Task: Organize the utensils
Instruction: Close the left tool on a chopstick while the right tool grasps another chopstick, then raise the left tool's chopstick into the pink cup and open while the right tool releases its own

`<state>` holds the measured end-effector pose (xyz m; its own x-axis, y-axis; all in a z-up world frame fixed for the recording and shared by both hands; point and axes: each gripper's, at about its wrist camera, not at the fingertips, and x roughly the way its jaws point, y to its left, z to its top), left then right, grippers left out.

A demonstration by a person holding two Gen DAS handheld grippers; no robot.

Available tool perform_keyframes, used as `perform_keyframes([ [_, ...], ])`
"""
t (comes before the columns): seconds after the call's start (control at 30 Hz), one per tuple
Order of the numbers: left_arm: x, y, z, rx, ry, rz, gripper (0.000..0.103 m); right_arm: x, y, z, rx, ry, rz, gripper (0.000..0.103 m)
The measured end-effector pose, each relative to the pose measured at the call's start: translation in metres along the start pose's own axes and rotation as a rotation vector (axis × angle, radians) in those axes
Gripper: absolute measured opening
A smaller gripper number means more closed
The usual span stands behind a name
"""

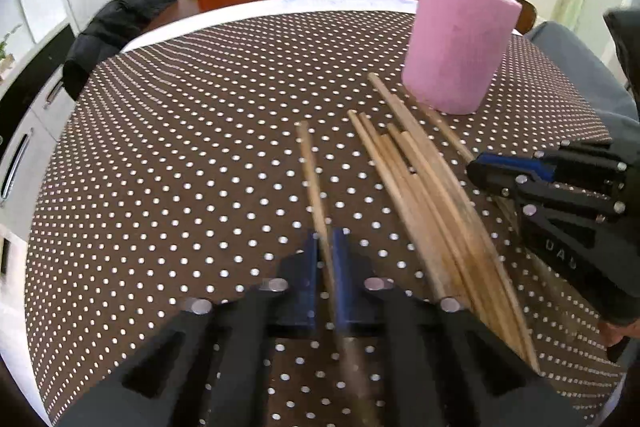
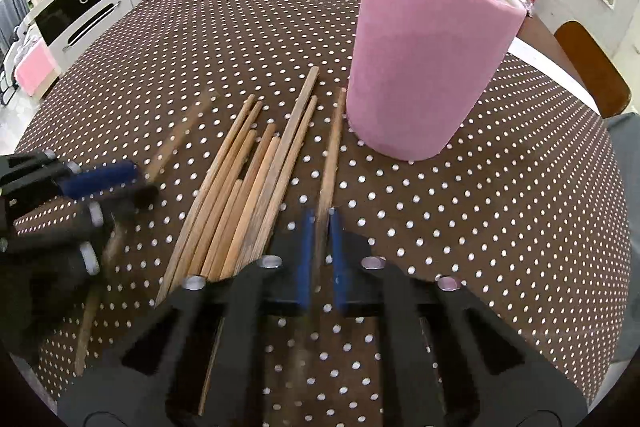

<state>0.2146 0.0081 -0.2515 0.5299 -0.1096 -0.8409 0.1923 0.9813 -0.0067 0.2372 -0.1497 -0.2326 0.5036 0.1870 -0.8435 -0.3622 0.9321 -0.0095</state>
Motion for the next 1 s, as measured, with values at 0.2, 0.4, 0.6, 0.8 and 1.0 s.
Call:
perform_keyframes([
  [0.2, -0.021, 0.011, -0.009, -0.082, -0.084, -0.031, 0.005, -0.026, -0.018, -0.025, 0.089, -0.101, 0.112, 0.006],
  [0.4, -0.061, 0.017, -0.004, -0.143, -0.239, -0.062, 0.005, -0.071, -0.038, -0.037, 0.164, -0.263, 0.232, 0.006],
  [0.6, -0.096, 0.008, 0.020, -0.147, -0.407, -0.097, 0.005, -0.115, -0.051, -0.039, 0.216, -0.439, 0.289, 0.006],
  [0.8, -0.126, -0.010, 0.051, -0.094, -0.506, -0.107, 0.005, -0.146, -0.066, -0.021, 0.253, -0.580, 0.306, 0.006],
  [1.0, -0.142, -0.025, 0.082, -0.048, -0.559, -0.113, 0.005, -0.169, -0.084, 0.007, 0.281, -0.695, 0.298, 0.006],
])
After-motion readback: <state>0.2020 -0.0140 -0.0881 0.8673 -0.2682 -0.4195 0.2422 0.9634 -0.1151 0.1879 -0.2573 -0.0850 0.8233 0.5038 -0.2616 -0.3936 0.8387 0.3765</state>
